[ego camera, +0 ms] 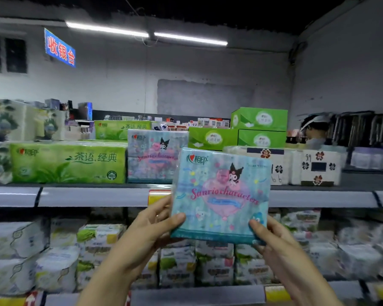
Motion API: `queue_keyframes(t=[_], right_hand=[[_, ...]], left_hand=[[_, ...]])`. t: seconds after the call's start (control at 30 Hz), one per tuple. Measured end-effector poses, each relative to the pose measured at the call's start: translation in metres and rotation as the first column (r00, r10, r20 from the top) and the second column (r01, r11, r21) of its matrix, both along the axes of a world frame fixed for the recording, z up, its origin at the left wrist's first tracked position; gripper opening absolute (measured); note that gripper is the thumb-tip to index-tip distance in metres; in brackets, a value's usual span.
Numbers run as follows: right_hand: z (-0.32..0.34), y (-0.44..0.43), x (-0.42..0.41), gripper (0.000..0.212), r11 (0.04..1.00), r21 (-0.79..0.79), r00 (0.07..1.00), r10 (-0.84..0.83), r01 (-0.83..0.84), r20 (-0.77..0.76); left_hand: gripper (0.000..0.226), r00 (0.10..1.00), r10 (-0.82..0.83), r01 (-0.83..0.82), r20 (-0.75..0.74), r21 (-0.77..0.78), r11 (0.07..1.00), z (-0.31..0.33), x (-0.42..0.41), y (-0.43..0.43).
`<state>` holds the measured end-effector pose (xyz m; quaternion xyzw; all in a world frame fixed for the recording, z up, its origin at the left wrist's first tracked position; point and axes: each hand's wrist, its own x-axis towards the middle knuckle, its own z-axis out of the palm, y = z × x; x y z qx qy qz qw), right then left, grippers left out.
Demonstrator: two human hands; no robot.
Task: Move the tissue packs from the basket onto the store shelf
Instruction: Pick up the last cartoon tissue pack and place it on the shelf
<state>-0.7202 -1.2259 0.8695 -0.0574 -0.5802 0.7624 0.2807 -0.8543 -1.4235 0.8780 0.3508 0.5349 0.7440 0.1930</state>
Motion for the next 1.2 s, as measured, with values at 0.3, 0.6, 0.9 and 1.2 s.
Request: queue_keyframes(t=[0.3,0.6,0.9,1.2], right_hand=[[0.031,0.008,-0.056,0.032,0.871,0.489,0.999,-0.03,0.039,-0.028],[0.06,-0.002,-0.126,0.036,0.752,0.657,0.999,-0.015,0.043,-0.049],[0.068,-0.009,-0.168,0.036,0.618,0.782,0.996,-0.076,0.085,-0.048],[0.066,-0.006,-0.184,0.038,0.555,0.823,0.983,-0.182,0.124,-0.026]], left_hand=[[0.088,0.894,0.288,-0.338,-0.343,-0.094,0.936,0.021,-0.041,-0.009],[0.028,0.711,0.348,-0.528,-0.611,-0.137,0.838,0.039,-0.102,-0.034],[0.026,0.4,0.452,-0.834,-0.797,-0.112,0.54,0.036,-0.141,-0.025],[0.031,0.344,0.484,-0.856,-0.805,-0.057,0.513,0.034,-0.157,-0.023]])
